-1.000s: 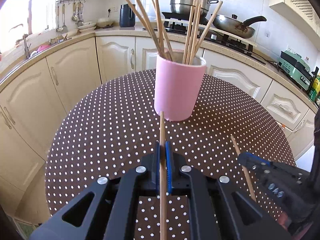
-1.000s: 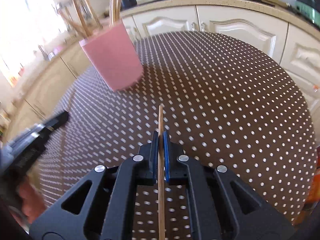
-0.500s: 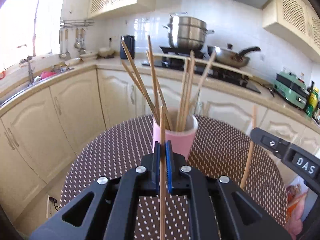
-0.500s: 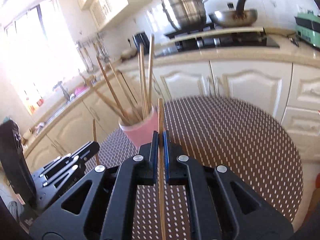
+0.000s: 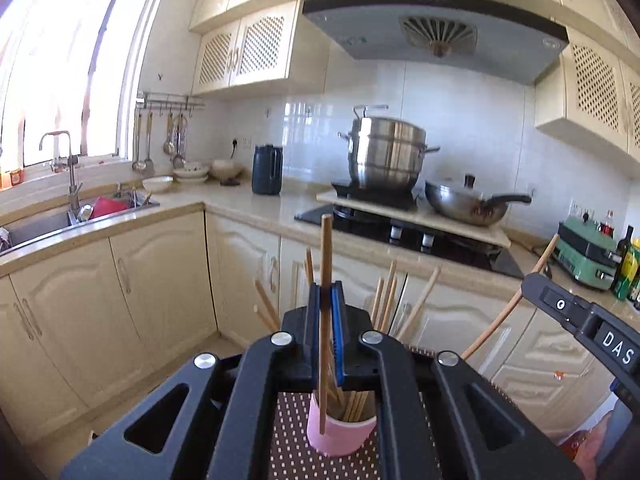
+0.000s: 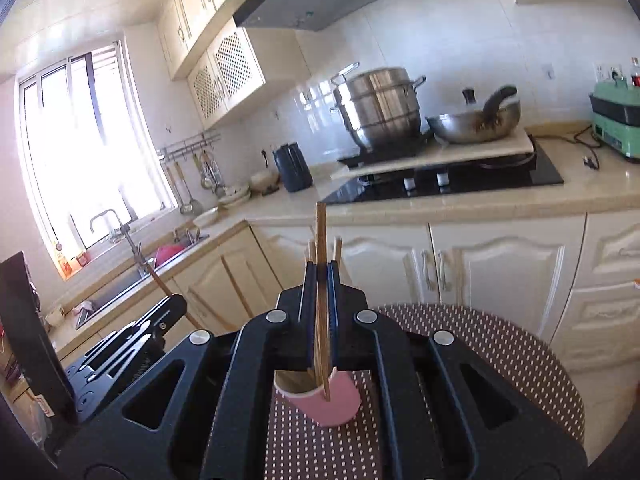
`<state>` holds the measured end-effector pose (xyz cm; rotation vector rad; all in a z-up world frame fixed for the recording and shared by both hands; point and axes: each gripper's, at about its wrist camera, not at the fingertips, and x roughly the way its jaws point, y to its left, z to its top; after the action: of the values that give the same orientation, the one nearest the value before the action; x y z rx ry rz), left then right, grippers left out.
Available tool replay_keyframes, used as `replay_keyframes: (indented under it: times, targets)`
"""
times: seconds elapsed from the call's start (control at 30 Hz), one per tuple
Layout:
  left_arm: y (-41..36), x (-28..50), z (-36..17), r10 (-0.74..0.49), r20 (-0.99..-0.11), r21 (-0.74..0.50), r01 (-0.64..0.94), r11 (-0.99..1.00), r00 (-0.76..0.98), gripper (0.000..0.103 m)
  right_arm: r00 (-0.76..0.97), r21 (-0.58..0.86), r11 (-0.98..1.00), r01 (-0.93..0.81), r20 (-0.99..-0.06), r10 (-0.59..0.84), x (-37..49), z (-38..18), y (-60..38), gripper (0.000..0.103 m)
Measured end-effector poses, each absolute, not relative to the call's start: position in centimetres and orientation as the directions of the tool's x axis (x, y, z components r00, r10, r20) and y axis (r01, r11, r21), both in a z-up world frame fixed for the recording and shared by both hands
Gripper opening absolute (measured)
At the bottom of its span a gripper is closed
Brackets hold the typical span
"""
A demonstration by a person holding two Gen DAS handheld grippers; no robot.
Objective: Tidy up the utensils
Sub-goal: 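Lower the chopstick into the pink cup with the right gripper, then open the right gripper and withdraw it from the cup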
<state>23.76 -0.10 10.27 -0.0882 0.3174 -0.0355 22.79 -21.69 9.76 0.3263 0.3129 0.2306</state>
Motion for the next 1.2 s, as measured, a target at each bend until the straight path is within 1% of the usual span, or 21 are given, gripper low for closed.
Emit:
replay_keyframes:
  times: [0.07,0.17,0.3,0.47,0.6,0.7,0.73,0.77,0.8,0.83,0.87,0.9,0.97,1.03,1.07,1.1,1.13,1.2]
  targets:
    - [-0.1,23.7,11.4,-0.043,-0.282,-0.091,0.017,0.996,0.958,0.006,0.931,0.340,0.923,-0.183,-0.241,0.273,23.0,10.8,-21.5,0.006]
    - [-0.3,23.7,13.0,-0.066,-0.244,-0.094,0.044,0.995,0.967,0.006,0.933,0.328,0.925,-0.194,-0.229,0.277,23.6,11.9,-21.1,0.006]
    - [-1.3,23.9,13.3,-0.078,-0.217,-0.072,0.064,0.995,0.973,0.006,0.926,0.305,0.933,-0.190,-0.260,0.273,25.0,11.5,-20.1,0.006]
    - [-2.4,25.1,10.4,-0.117,-0.252,-0.011,0.118,0.993,0.961,0.007,0.878,0.295,0.931,-0.214,-0.359,0.316,26.9,8.3,-18.5,0.006]
    - [-2.5,26.1,7.6,-0.087,-0.298,0.052,0.107,0.993,0.950,0.008,0.840,0.317,0.917,-0.241,-0.405,0.360,27.7,6.0,-18.2,0.007]
    - [-1.8,26.4,6.0,-0.078,-0.351,0.049,0.102,0.994,0.933,0.008,0.806,0.314,0.915,-0.253,-0.455,0.379,28.1,4.6,-18.4,0.008]
    - [-1.5,26.5,5.5,-0.075,-0.367,0.045,0.098,0.994,0.927,0.009,0.801,0.308,0.919,-0.245,-0.470,0.371,28.0,4.2,-18.5,0.012]
    - [-1.2,26.4,5.2,-0.074,-0.375,0.044,0.097,0.994,0.924,0.015,0.799,0.306,0.921,-0.241,-0.476,0.367,27.9,3.9,-18.7,0.022]
    - [-1.0,26.2,4.9,-0.073,-0.378,0.045,0.097,0.994,0.923,0.027,0.800,0.304,0.922,-0.239,-0.477,0.365,27.6,3.7,-18.9,0.032]
    - [-0.8,25.8,4.6,-0.072,-0.376,0.047,0.097,0.994,0.924,0.031,0.806,0.298,0.926,-0.230,-0.476,0.353,27.1,3.4,-19.1,0.065]
    - [-0.6,25.4,4.4,-0.069,-0.372,0.050,0.094,0.994,0.926,0.036,0.821,0.289,0.933,-0.216,-0.462,0.334,26.4,3.3,-19.4,0.073]
    - [-0.5,24.9,4.2,-0.063,-0.369,0.051,0.088,0.995,0.927,0.040,0.831,0.280,0.937,-0.208,-0.456,0.320,25.8,3.2,-19.6,0.073]
    - [-0.3,24.2,3.8,-0.050,-0.370,0.050,0.073,0.996,0.928,0.043,0.834,0.266,0.944,-0.197,-0.461,0.304,24.7,3.0,-19.9,0.073]
    - [0.1,23.2,3.2,-0.041,-0.388,0.049,0.066,0.997,0.921,0.048,0.845,0.265,0.946,-0.189,-0.447,0.294,23.2,2.6,-20.4,0.073]
    - [0.3,22.6,2.8,-0.046,-0.393,0.046,0.070,0.997,0.918,0.055,0.851,0.256,0.948,-0.187,-0.440,0.286,22.2,2.3,-20.5,0.073]
    - [0.6,22.1,2.6,-0.047,-0.391,0.038,0.067,0.997,0.919,0.058,0.855,0.250,0.951,-0.183,-0.436,0.280,21.6,2.1,-20.7,0.073]
    - [0.9,21.3,2.3,-0.044,-0.388,0.025,0.059,0.998,0.921,0.058,0.865,0.242,0.955,-0.172,-0.427,0.264,20.6,1.6,-20.9,0.073]
    - [1.0,20.1,1.6,-0.040,-0.385,0.028,0.055,0.998,0.922,0.063,0.885,0.231,0.960,-0.157,-0.399,0.241,18.8,1.0,-21.4,0.073]
